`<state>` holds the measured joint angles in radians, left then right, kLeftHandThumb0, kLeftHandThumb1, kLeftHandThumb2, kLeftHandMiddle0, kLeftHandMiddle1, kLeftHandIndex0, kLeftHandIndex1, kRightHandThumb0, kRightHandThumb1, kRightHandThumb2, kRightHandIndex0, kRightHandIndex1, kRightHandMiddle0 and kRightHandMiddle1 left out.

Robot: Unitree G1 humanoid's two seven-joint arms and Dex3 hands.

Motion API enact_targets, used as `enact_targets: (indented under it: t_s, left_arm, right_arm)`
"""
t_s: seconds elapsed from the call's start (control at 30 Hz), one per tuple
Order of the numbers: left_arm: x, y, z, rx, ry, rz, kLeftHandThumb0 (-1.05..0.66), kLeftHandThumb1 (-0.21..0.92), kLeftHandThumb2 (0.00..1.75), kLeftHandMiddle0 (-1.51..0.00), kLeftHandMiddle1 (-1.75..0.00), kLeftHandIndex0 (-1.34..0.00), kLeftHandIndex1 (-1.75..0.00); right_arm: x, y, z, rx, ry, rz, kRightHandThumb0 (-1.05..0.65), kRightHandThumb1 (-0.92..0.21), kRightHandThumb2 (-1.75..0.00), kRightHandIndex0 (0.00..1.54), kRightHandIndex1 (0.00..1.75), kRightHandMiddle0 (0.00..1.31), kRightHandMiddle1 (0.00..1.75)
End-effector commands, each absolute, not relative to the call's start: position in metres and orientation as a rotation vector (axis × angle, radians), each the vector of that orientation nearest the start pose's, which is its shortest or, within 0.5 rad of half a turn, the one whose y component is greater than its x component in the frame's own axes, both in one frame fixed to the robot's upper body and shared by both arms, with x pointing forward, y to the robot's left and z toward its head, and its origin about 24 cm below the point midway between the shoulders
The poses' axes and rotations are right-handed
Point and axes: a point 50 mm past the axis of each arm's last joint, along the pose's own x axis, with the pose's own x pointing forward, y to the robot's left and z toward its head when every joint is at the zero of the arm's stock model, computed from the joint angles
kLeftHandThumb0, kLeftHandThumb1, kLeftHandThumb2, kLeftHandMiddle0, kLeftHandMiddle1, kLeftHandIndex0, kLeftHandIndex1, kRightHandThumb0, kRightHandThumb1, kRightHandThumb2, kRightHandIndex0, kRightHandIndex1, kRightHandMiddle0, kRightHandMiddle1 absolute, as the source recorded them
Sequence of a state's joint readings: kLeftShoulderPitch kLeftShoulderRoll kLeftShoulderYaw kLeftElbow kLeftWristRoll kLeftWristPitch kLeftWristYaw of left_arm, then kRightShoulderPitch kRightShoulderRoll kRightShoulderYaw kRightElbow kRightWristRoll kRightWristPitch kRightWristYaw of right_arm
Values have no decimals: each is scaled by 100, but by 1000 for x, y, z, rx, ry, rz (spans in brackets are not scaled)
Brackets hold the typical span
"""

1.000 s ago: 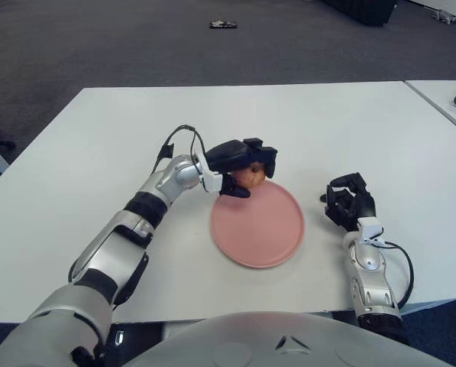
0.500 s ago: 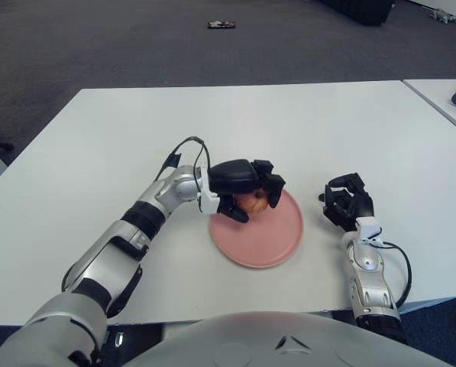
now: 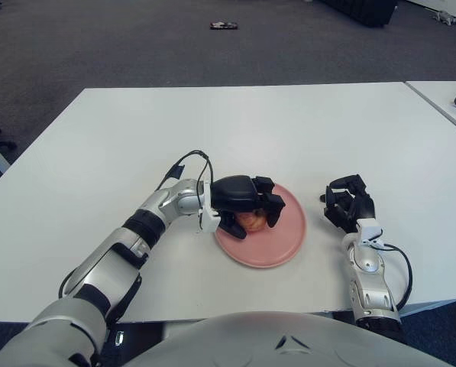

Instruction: Put the apple into the plate.

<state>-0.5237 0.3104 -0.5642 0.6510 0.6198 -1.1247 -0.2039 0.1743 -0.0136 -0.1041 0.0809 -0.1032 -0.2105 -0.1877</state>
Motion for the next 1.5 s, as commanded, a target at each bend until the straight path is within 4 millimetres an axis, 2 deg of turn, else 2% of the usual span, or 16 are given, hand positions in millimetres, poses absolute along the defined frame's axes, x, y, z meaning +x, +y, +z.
enact_targets:
  t_s: [0.0, 0.27, 0.43, 0.57, 0.73, 0.83, 0.87, 0.93, 0.97, 1.0, 1.03, 1.17, 1.27, 1.37, 1.47]
  left_arm:
    - [247, 55, 39, 933, -792, -1317, -50, 23, 142, -127, -175, -68, -175]
    - [248, 51, 43, 865, -804, -1357, -50, 23, 142, -123, -175, -68, -175]
    - [250, 53, 39, 822, -684, -1412, -47, 33, 129, -109, -175, -60, -175]
    - [250, 55, 37, 789, -610, -1453, -44, 46, 113, -84, -175, -50, -175]
    - [250, 54, 36, 702, -525, -1516, -39, 64, 89, -29, -175, -36, -175]
    - [249, 50, 36, 638, -501, -1544, -36, 82, 66, -9, -154, -25, -175]
    - [249, 49, 36, 616, -494, -1553, -42, 83, 65, -7, -139, -20, -161]
    - [248, 48, 36, 583, -487, -1564, -61, 88, 67, -3, -87, -8, -108]
    - [248, 48, 37, 574, -485, -1567, -66, 90, 68, -2, -72, -5, -93]
    - [248, 50, 36, 567, -484, -1569, -67, 90, 69, -1, -67, -4, -87]
    - [249, 51, 36, 561, -482, -1571, -71, 91, 72, -1, -56, -3, -74]
    - [250, 55, 36, 550, -472, -1584, -80, 92, 81, 0, -34, 0, -39]
    - [252, 56, 39, 557, -477, -1590, -85, 92, 89, 0, -25, 0, -17]
    - [253, 54, 43, 566, -487, -1597, -88, 92, 94, 0, -19, 0, -6]
    - [253, 54, 45, 566, -492, -1597, -89, 92, 97, 0, -10, 0, -2]
  right_arm:
    - [208, -195, 3, -134, 46, -309, -37, -74, -77, 59, 127, 30, 175]
    - [208, -195, 3, -141, 35, -303, -37, -74, -77, 60, 127, 30, 175]
    - [208, -196, 3, -141, 34, -301, -37, -75, -77, 59, 127, 30, 175]
    - [208, -196, 3, -141, 34, -301, -37, -74, -77, 59, 126, 30, 175]
    - [208, -196, 2, -143, 39, -303, -37, -74, -78, 60, 126, 30, 175]
    - [208, -196, 2, -142, 41, -304, -37, -73, -79, 60, 125, 30, 175]
    - [208, -196, 2, -141, 42, -304, -37, -73, -79, 60, 125, 30, 175]
    - [208, -196, 1, -138, 42, -304, -37, -73, -79, 60, 125, 31, 175]
    - [208, -196, 1, -137, 42, -304, -37, -73, -79, 60, 125, 31, 175]
    - [208, -196, 1, -135, 42, -304, -37, -73, -79, 60, 125, 31, 175]
    - [208, -196, 1, -134, 42, -305, -37, -73, -79, 60, 125, 31, 175]
    - [208, -195, 2, -132, 41, -307, -37, -73, -79, 59, 125, 30, 175]
    - [208, -194, 2, -130, 41, -306, -37, -74, -78, 59, 125, 30, 175]
    - [208, -194, 2, -128, 43, -305, -37, -75, -77, 58, 126, 30, 175]
    - [208, -194, 3, -128, 45, -305, -37, -75, -76, 58, 127, 29, 175]
